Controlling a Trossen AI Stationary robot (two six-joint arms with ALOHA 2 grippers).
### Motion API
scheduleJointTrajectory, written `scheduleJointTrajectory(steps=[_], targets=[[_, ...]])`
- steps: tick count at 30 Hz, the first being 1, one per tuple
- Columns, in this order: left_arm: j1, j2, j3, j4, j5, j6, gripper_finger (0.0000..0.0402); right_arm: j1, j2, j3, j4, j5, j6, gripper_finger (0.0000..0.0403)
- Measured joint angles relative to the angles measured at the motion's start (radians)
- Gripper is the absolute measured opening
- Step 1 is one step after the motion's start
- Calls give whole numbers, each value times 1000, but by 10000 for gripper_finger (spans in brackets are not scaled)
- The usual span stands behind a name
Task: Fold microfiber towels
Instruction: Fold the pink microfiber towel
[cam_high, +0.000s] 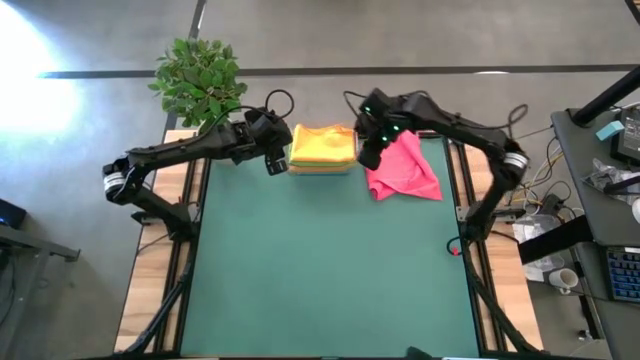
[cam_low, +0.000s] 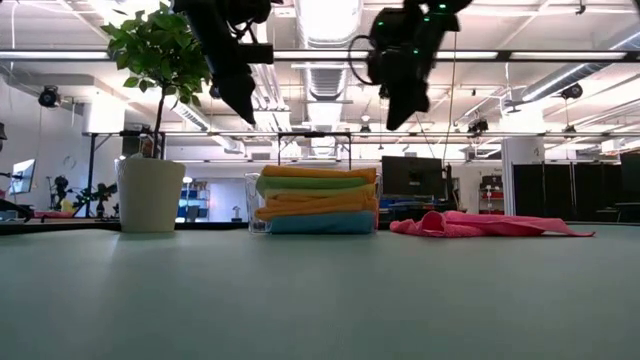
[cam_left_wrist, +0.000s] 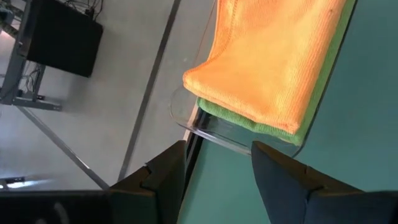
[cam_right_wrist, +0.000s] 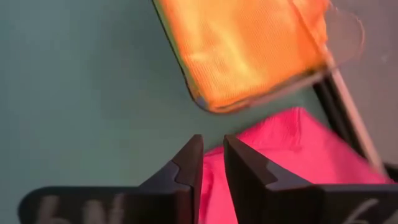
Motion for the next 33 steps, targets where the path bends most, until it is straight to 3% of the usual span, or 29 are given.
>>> scheduleJointTrajectory(steps=[6,12,18,25,33], targets=[[0,5,-9,27,0,-16,166,0,-180,-296,217,1,172,52],[0,6,-44,115,1,-15,166,0,-267,-537,369,7,367,54],[0,6,-48,134,1,-15,166,0,-276,-735,518,158,554,54],[0,6,-48,134,1,-15,166,-5,-252,-850,578,315,672,54],[0,6,-49,130,1,-15,166,22,-183,-894,587,239,724,54]])
